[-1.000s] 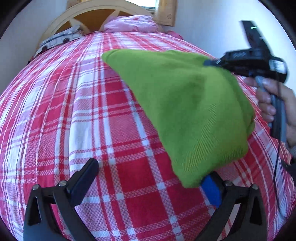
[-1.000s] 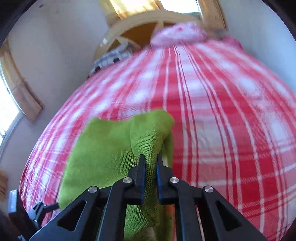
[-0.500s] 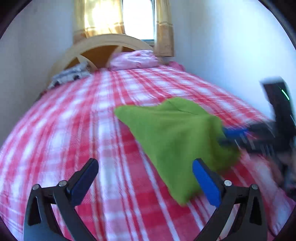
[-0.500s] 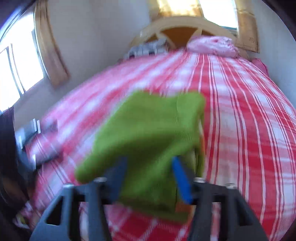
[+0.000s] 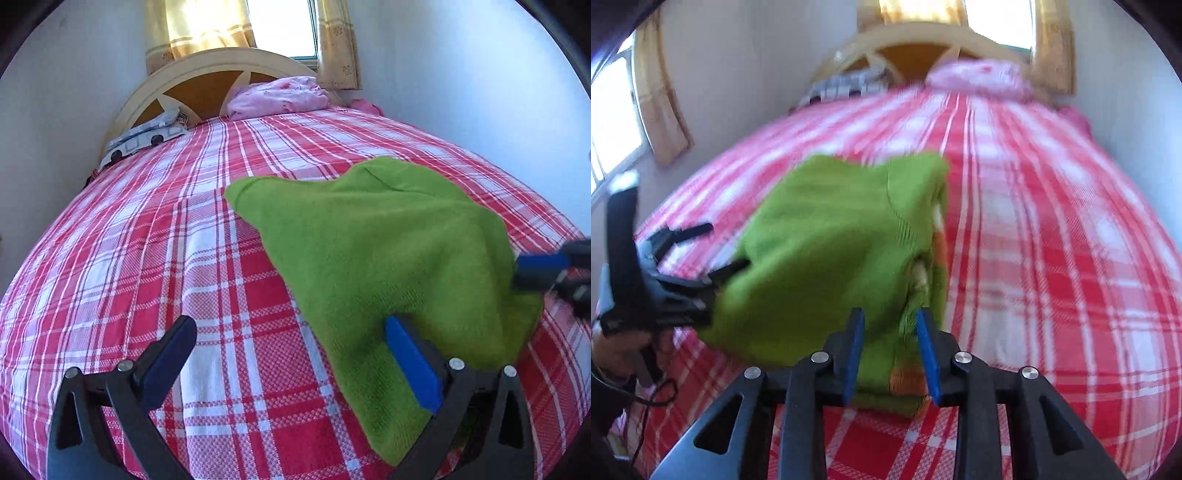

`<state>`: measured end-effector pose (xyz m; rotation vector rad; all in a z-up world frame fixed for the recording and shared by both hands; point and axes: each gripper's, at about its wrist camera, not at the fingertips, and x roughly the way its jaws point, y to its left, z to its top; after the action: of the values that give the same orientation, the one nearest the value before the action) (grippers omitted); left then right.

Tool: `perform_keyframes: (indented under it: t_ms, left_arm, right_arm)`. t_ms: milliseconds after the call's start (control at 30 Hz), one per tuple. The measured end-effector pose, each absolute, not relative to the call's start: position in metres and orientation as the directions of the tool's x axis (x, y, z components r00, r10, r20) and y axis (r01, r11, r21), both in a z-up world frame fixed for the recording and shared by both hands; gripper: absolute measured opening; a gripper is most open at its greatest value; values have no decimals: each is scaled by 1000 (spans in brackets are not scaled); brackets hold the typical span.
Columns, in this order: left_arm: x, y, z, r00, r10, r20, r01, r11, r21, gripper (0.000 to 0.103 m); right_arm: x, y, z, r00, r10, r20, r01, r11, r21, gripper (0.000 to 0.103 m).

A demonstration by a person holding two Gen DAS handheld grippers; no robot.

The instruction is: Fold small clothes

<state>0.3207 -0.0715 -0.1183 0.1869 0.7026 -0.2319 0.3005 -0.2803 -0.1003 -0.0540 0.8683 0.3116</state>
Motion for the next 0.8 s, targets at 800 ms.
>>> perform_keyframes:
  t_ms: [800]
  left_arm:
    - [342,-86,-116,643,-290,-709,308,945,-107,103]
  right_arm:
    - [410,-341,-103,525,545,-654,-208,827,522,62]
